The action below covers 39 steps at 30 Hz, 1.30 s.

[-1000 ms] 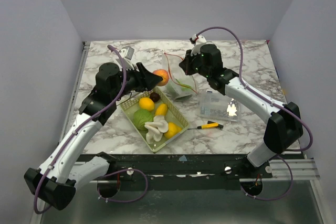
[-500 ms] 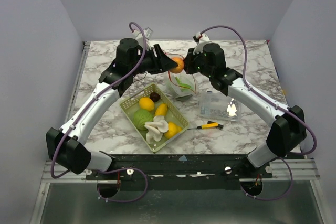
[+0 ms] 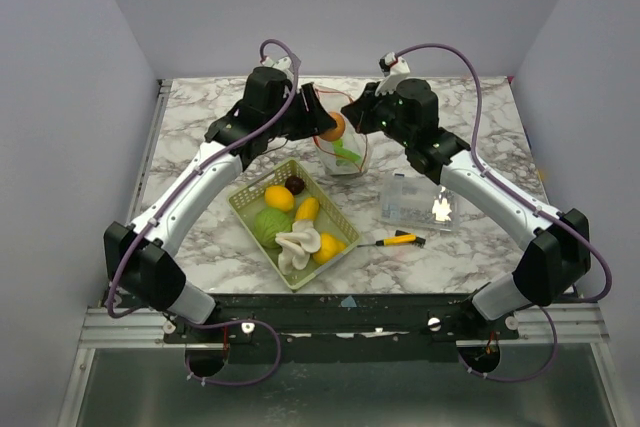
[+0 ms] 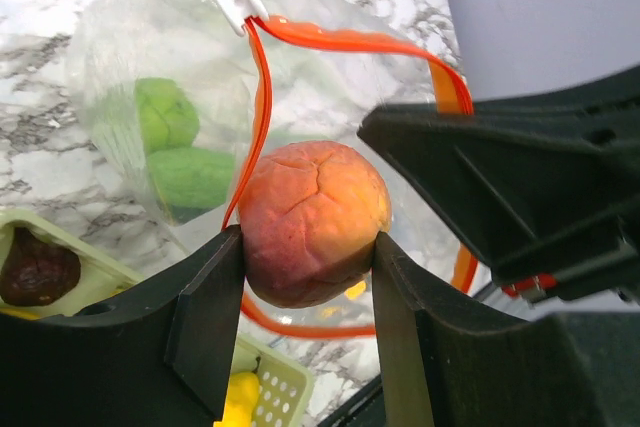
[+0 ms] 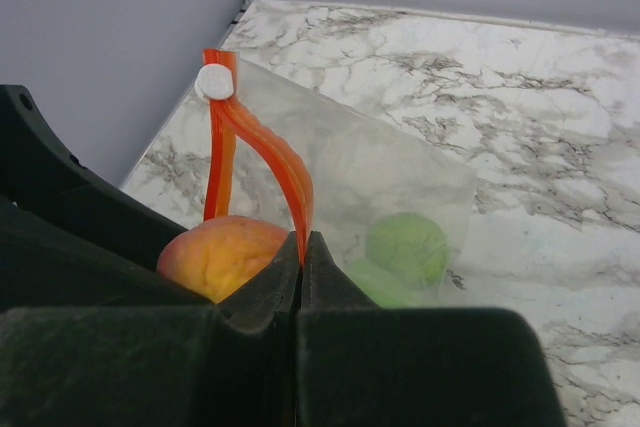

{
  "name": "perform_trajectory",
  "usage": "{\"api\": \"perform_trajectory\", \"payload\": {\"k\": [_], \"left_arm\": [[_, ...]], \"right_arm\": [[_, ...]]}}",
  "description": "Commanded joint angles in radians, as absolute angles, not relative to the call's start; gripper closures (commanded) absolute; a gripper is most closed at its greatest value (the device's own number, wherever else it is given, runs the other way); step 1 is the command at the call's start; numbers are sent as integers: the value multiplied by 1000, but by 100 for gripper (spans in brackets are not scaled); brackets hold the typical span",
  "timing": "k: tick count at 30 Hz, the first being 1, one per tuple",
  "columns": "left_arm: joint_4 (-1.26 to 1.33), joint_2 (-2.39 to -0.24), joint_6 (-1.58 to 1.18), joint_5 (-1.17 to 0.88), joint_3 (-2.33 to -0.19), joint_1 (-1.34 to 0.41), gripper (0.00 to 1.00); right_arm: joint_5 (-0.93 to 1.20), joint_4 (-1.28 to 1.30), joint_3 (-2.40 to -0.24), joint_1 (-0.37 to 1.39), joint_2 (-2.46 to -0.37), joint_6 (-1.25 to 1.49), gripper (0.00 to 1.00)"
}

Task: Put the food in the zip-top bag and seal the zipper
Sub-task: Place the fake fruit in the zipper food storage bag.

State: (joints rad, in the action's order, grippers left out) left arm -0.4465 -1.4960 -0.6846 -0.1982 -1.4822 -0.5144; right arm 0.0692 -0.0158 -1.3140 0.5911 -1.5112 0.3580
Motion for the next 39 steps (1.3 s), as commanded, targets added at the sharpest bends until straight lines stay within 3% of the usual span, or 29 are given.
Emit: {"api": "perform_trajectory", "payload": {"k": [1, 9, 13, 19, 24, 31, 39], "left_arm": [[-662, -1583, -596, 89, -1692, -606, 92], [-714, -1670, -636, 306, -1795, -650, 68], [-708, -1693, -657, 324, -1833, -648, 26], [-730, -1655, -663, 253, -1850, -642, 1], [-663, -1524, -645, 105, -1740, -637, 2], [-443, -1275, -625, -164, -1392, -572, 2], [-458, -1164, -570, -157, -1137, -509, 1]], "right_arm": [[80, -47, -1339, 597, -1503, 374, 99], [68, -41, -1332, 596, -1499, 373, 99], [45, -38, -1318, 596, -1504, 364, 99], [-31, -7, -1318, 597, -1521, 328, 99], [-53, -3, -1310, 596, -1525, 305, 99], [-86, 31, -1293, 596, -1529, 265, 100], [-94, 64, -1301, 597, -1515, 230, 99]]}}
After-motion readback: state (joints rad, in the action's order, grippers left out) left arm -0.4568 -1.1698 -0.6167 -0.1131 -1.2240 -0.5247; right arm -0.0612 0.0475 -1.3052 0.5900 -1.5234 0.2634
